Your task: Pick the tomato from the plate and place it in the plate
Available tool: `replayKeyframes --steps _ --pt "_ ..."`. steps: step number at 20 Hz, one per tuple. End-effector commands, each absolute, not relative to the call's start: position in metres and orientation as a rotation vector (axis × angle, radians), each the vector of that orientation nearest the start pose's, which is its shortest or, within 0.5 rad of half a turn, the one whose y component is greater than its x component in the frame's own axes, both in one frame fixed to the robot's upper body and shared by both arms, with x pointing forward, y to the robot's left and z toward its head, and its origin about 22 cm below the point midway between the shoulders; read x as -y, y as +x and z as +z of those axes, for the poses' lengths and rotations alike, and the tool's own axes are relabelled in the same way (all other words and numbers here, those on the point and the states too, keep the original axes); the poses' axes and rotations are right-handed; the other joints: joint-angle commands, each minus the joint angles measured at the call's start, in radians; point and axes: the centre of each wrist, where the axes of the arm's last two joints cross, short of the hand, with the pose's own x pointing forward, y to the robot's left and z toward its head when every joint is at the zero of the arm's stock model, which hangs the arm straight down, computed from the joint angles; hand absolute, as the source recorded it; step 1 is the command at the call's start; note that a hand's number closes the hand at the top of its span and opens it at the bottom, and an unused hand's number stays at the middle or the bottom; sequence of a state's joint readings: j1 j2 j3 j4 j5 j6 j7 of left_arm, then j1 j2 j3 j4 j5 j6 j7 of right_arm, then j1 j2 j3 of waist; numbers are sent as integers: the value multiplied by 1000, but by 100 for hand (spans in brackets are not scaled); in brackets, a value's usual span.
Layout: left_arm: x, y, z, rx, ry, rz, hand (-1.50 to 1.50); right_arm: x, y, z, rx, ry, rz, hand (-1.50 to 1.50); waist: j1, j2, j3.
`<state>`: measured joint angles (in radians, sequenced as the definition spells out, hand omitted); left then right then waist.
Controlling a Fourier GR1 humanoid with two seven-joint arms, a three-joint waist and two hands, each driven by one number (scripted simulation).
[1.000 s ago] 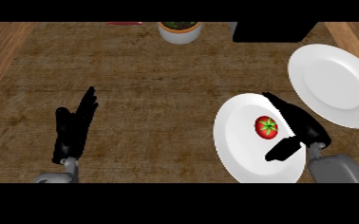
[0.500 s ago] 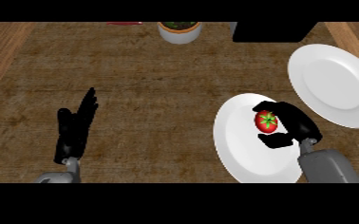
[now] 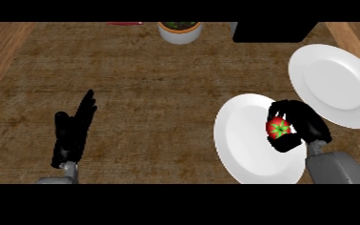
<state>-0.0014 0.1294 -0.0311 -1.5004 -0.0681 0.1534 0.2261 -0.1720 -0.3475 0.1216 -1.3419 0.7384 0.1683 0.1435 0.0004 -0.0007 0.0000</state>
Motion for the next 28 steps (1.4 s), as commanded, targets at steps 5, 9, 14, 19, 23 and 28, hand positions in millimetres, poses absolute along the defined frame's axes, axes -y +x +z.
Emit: replayKeyframes --steps 5,9,14,19,23,28 --pt "-242 257 -15 1281 249 -37 0 275 304 46 1247 -915 952 150 0 1 0" --pt "-247 244 -16 1275 226 -32 0 298 350 36 1344 -916 972 150 16 5 1" --pt "-255 260 -4 1289 245 -25 0 288 352 89 1498 -986 847 150 0 0 0" --pt "-257 246 -11 1294 241 -38 0 320 352 118 1555 -1227 614 150 3 1 0" --pt "-259 252 -6 1261 242 -16 0 345 338 141 1486 -1255 544 150 -4 -1 0" --pt "-254 253 -3 1289 247 -40 0 362 358 122 1408 -1248 497 150 6 2 0"
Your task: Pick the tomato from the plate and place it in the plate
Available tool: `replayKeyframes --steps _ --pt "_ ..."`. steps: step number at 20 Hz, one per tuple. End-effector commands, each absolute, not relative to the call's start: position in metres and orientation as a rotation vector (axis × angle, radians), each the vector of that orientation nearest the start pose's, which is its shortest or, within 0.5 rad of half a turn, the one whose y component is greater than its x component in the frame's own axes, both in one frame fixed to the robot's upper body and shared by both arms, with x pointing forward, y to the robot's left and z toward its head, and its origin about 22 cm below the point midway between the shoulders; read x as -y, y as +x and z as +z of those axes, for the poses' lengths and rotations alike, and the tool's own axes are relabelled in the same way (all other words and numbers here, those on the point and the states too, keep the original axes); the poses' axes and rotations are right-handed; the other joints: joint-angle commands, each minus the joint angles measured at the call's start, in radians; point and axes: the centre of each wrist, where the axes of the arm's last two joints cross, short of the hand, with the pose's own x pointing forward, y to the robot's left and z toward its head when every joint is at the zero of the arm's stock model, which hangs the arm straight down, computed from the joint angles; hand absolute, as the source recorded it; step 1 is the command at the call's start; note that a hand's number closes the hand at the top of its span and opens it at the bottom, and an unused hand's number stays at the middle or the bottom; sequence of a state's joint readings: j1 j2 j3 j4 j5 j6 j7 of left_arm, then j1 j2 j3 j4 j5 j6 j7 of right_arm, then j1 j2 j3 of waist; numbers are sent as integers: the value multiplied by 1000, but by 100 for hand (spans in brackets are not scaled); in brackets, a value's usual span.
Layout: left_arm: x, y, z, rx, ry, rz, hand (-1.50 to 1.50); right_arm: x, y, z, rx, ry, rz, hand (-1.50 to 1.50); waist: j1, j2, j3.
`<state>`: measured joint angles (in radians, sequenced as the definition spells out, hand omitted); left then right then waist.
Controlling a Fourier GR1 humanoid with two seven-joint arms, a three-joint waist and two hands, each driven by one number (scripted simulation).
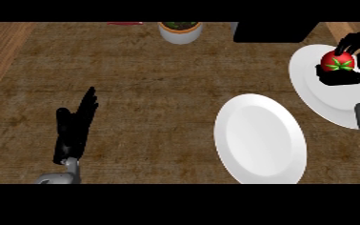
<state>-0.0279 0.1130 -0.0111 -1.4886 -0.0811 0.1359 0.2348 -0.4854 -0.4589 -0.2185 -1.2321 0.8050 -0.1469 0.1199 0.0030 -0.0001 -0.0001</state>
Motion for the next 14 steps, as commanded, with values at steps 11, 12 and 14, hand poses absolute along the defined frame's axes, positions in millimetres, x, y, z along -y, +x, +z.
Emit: replayKeyframes --steps 11,12,14 --pt "-237 255 -8 1291 229 -51 0 448 368 90 1253 -1252 514 150 23 10 2" --pt "-242 261 -4 1301 230 -63 0 454 368 99 1224 -1237 539 150 20 9 1" --pt "-234 256 -9 1302 222 -55 0 447 370 78 1183 -1191 552 150 28 12 2"
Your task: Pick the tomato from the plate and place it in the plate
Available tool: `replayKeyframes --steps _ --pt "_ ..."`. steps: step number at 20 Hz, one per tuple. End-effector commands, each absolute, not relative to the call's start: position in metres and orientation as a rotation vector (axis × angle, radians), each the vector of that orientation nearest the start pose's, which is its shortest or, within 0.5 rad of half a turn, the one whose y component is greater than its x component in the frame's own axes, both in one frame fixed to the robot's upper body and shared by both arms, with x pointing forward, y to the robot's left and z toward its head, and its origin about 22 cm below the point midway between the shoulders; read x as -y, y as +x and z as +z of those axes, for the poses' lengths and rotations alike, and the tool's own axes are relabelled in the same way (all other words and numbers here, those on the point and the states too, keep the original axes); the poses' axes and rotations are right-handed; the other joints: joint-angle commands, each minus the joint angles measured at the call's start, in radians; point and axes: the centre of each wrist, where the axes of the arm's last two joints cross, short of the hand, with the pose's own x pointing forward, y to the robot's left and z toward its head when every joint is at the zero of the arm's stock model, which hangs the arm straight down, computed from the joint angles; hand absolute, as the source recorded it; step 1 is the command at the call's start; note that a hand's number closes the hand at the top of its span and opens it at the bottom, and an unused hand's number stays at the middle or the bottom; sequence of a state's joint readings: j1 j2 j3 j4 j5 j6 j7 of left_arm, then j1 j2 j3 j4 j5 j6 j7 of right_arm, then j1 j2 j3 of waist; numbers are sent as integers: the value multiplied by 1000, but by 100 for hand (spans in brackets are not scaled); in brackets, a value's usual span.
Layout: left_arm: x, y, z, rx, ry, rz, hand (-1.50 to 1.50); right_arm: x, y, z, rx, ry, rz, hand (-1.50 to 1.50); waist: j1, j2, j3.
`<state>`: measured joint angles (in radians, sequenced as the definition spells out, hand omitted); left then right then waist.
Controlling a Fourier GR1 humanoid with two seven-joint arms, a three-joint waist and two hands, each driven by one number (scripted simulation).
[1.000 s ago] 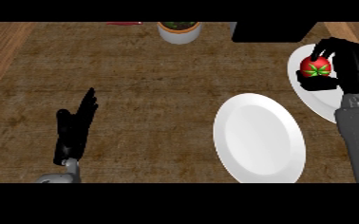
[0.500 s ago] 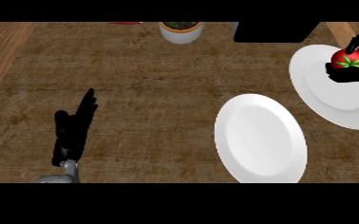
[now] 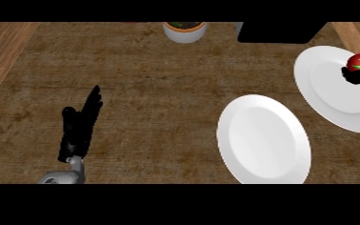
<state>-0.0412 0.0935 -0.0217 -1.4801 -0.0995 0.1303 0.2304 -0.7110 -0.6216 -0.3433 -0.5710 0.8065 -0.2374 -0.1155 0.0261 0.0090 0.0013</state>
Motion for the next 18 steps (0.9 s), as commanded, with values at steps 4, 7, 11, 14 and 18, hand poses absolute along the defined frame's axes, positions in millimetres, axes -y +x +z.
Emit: replayKeyframes --steps 4,7,11,14,18 --pt "-238 259 -11 1298 224 -56 0 455 365 70 1109 -1076 594 150 13 7 1" --pt "-229 247 -12 1307 221 -48 0 475 348 62 982 -964 663 150 18 7 2" --pt "-244 246 -11 1311 221 -63 0 478 347 63 974 -917 683 -150 25 9 3" --pt "-245 263 3 1312 214 -71 0 486 340 61 1063 -852 737 -150 16 8 3" --pt "-236 258 -3 1298 215 -44 0 490 344 75 1370 -745 562 -150 1 3 4"
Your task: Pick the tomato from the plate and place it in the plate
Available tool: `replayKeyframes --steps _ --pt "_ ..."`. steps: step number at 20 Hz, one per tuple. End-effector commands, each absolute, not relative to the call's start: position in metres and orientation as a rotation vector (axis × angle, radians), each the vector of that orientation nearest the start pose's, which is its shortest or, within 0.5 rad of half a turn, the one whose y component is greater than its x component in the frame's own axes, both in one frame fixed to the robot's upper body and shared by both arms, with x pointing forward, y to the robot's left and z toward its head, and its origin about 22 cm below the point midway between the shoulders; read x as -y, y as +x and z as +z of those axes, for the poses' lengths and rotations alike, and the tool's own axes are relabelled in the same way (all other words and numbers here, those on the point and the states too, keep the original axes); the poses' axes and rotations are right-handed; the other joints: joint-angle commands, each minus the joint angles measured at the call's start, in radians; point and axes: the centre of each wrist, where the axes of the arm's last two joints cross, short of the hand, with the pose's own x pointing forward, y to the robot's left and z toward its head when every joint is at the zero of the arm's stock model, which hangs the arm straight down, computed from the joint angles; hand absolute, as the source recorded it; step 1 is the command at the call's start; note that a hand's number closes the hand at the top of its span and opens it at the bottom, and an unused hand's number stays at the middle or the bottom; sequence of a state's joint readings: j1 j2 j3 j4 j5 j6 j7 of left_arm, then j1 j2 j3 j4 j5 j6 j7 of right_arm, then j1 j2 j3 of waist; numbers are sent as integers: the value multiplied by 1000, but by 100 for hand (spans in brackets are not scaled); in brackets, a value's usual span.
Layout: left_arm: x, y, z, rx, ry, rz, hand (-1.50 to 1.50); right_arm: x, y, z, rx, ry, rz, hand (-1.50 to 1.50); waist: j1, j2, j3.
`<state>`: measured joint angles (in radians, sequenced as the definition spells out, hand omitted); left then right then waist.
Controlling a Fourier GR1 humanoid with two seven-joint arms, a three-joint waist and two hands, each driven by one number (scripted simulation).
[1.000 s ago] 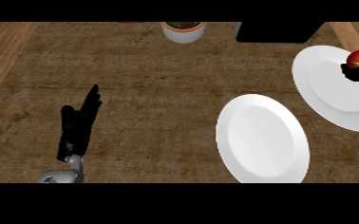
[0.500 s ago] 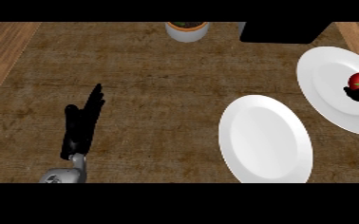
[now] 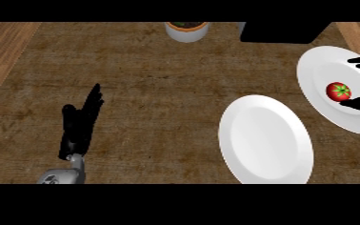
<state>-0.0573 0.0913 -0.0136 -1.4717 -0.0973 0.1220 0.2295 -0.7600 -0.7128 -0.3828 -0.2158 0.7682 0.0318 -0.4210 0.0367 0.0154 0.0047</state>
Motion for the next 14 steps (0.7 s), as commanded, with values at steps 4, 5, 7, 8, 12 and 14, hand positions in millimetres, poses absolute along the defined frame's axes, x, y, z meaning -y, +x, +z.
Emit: replayKeyframes --steps 4,5,7,8,12,14 --pt "-239 259 -9 1291 219 -27 0 495 344 81 1622 -579 242 -150 -28 -7 1" --pt "-248 254 -12 1296 235 -30 0 503 336 81 1637 -564 176 -150 -24 -6 0" --pt "-244 244 -15 1303 226 -31 0 523 318 83 1644 -534 105 -150 -10 -4 1" --pt "-243 256 -15 1293 224 -33 0 531 307 78 1636 -505 91 -150 -17 1 1" --pt "-250 243 -14 1296 240 -57 0 541 286 62 1635 -444 61 -150 -6 -2 0" --pt "-218 262 -10 1308 236 -42 0 537 299 78 1647 -400 82 -150 -5 2 0"
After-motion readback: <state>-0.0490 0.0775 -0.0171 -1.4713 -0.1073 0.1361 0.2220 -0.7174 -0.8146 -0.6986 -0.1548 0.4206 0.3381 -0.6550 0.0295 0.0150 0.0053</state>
